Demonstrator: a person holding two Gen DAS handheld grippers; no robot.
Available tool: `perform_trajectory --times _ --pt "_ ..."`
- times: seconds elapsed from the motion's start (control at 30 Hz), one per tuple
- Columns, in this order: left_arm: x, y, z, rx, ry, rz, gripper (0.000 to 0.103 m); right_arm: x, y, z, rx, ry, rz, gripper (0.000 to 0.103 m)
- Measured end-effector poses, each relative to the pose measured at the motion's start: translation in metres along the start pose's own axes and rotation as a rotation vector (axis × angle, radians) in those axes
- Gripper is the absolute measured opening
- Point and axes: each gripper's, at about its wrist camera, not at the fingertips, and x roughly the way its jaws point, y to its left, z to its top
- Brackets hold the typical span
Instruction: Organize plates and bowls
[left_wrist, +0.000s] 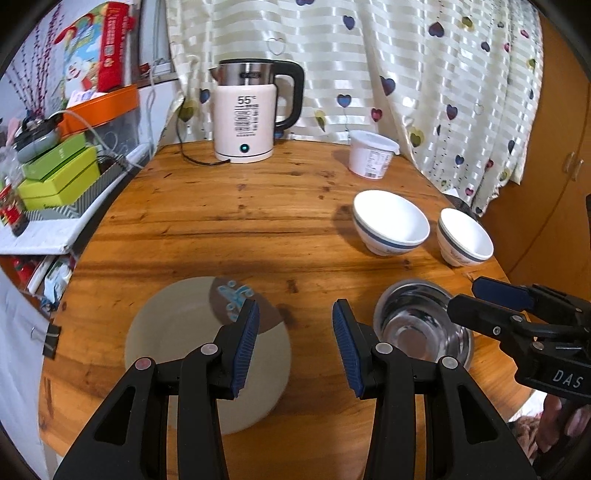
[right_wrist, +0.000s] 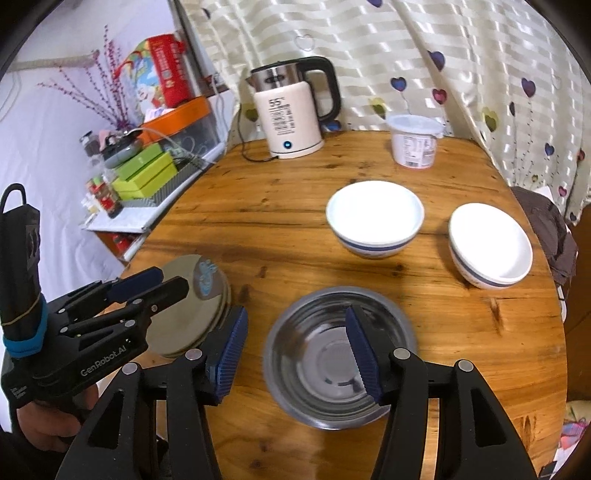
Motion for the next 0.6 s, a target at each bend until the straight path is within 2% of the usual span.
perform_trajectory --times 0.33,0.6 --pt "0.016 -0.013 0.01 0.026 0.025 -0.03 0.043 -0.002 -0.026 0.004 0.052 -0.005 -0.035 0.055" --pt "0.037 -0.009 0.021 0.006 0.066 -0.068 0.043 0.012 -0.05 0.008 0.124 0.011 -0.051 0.054"
